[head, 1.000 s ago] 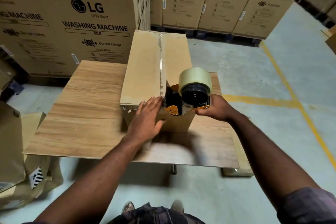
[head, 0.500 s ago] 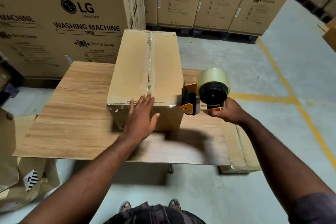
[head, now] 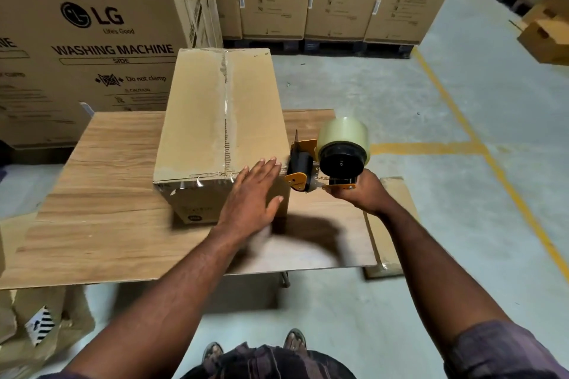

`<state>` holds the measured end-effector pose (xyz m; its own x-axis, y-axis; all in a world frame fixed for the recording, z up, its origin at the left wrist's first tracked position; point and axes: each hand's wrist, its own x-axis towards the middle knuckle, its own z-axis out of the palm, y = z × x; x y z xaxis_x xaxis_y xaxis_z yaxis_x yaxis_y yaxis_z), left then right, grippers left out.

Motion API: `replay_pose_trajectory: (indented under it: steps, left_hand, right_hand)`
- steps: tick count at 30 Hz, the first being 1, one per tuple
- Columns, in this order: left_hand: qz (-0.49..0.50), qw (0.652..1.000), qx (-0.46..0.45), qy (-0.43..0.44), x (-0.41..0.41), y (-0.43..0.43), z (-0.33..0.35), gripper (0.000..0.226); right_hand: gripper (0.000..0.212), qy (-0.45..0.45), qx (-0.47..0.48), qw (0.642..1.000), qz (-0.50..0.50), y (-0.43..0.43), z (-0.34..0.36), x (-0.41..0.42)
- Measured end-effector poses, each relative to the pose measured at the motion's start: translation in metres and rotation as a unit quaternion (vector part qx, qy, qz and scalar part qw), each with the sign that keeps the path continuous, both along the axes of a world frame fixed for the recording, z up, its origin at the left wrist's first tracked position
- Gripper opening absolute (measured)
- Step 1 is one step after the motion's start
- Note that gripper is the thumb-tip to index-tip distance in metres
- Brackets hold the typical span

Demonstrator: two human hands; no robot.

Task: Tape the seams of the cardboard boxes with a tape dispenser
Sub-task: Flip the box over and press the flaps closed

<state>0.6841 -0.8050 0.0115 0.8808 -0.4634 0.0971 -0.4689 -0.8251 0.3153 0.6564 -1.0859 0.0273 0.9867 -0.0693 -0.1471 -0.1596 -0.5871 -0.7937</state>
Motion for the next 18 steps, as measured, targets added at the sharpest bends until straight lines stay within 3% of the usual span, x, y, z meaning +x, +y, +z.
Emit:
replay_pose_trajectory:
  steps: [4, 9, 18]
  left_hand:
    - [0.004, 1.0, 0.0, -0.002, -0.001, -0.001, 0.0, 0.076]
    - [0.003, 1.0, 0.002, -0.031, -0.004, -0.003, -0.004, 0.076]
    - [0.03, 0.999, -0.002, -0.032, -0.003, -0.01, -0.009, 0.076]
  right_hand:
    - [0.038, 0.016, -0.039, 0.998, -0.036, -0.012, -0.011, -0.01]
    - [0.021, 0.05, -0.046, 0.997, -0.042, -0.016, -0.02, -0.016]
    - [0.022, 0.055, -0.067, 0.996, -0.006, -0.003, -0.005, -0.002]
